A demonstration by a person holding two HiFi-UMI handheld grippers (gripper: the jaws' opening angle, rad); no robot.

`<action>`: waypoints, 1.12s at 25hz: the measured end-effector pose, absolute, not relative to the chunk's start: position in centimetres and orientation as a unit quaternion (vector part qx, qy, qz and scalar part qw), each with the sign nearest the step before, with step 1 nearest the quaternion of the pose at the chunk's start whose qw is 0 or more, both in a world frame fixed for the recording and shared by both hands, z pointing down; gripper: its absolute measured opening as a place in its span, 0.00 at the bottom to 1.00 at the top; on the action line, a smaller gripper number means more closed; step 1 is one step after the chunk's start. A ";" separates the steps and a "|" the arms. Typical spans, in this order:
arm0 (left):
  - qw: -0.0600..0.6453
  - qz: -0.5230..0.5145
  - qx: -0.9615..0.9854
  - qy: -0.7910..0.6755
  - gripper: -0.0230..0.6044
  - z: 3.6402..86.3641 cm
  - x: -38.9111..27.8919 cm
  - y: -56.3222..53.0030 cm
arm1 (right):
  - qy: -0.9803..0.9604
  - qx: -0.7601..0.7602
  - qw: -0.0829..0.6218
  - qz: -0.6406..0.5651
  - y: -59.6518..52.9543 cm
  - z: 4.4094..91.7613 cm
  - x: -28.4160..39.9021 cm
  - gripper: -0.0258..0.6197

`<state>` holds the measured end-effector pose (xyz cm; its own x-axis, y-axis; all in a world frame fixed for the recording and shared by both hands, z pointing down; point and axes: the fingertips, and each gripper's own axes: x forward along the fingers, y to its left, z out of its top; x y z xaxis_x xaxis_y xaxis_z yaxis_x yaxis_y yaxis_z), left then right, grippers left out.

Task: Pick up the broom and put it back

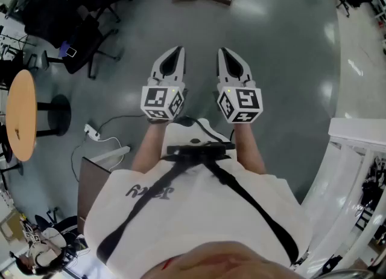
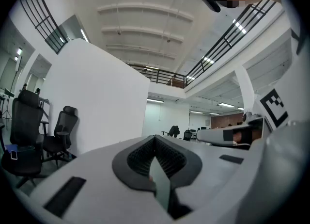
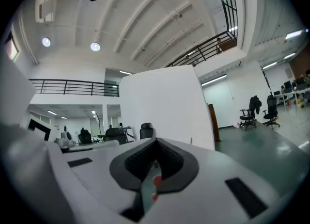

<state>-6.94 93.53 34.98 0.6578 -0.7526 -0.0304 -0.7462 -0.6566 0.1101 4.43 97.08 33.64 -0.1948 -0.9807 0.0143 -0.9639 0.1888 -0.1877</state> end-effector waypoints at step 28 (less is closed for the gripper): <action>0.046 -0.080 0.897 -0.432 0.06 33.7 -19.5 64.1 | 0.785 -0.613 0.036 -0.079 66.1 34.6 -9.4 0.05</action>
